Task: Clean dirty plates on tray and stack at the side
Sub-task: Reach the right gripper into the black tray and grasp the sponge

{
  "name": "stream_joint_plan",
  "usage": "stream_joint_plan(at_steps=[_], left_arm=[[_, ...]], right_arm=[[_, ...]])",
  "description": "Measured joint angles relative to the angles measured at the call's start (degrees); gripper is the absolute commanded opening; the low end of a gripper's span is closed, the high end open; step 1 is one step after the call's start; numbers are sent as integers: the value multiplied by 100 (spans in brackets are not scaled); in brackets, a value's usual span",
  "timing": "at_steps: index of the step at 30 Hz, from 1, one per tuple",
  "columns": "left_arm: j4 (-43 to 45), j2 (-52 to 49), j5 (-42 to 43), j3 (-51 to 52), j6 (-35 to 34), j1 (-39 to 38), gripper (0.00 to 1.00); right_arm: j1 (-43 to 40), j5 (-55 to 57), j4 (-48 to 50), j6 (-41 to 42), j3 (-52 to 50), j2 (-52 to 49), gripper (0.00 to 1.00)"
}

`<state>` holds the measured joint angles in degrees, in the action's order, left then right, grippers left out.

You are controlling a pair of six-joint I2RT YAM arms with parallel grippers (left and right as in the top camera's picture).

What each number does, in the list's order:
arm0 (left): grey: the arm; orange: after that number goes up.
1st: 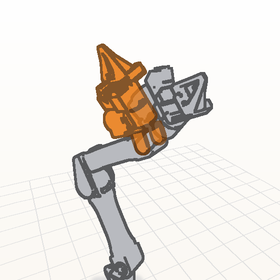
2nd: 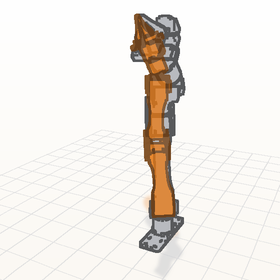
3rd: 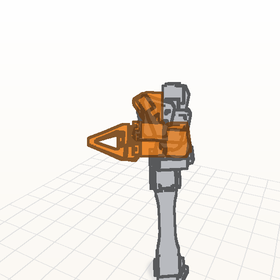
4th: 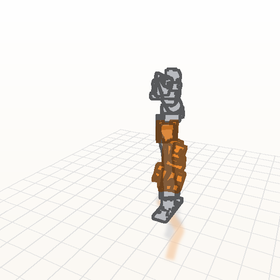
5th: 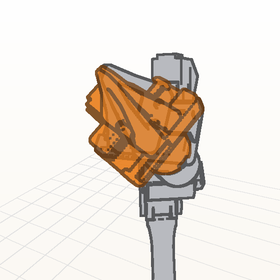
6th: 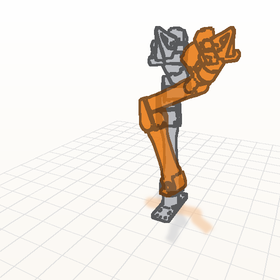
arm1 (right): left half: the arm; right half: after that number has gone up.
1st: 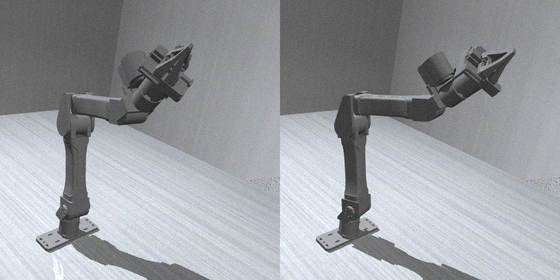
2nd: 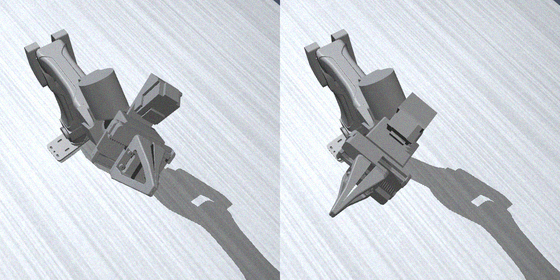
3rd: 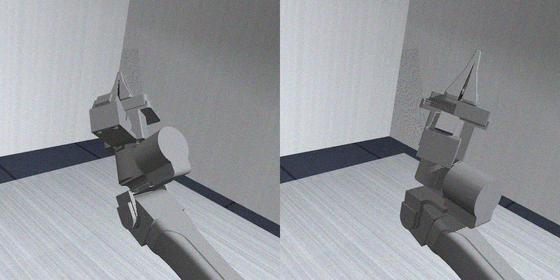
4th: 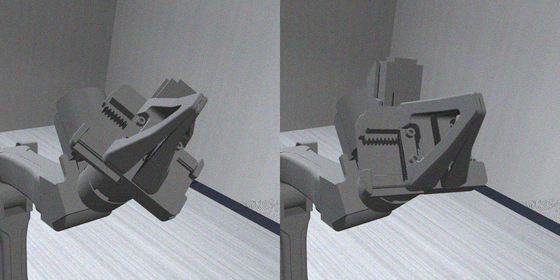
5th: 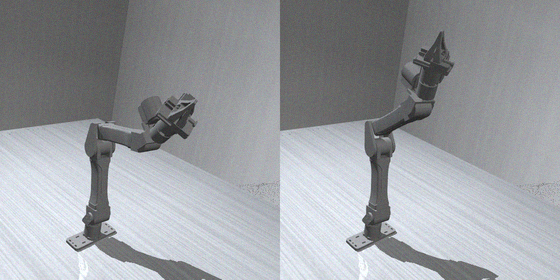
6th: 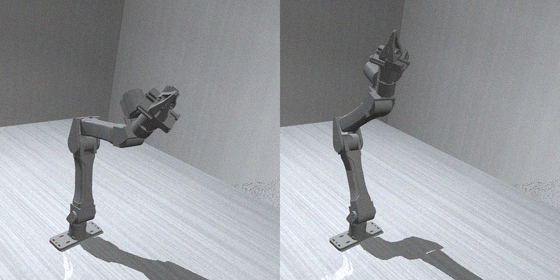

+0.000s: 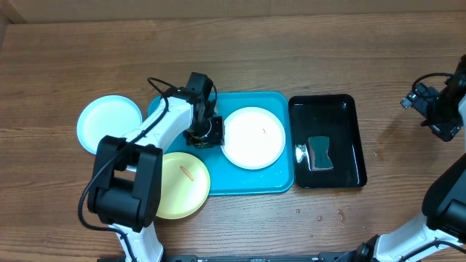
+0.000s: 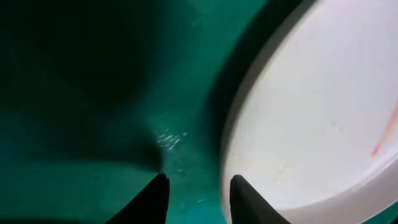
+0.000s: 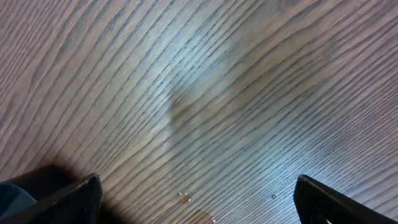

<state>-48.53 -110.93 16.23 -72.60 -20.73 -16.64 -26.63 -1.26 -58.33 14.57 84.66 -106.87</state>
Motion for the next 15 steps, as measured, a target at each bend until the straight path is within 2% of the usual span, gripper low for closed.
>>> stream_joint_plan(at_steps=[8,15], left_arm=[[-212,811,-470,-9,-79,0,35],[-363,1172,-511,-59,-249,0,42]], right_arm=[[0,0,4,0,0,0,100],[0,0,2,0,0,0,100]])
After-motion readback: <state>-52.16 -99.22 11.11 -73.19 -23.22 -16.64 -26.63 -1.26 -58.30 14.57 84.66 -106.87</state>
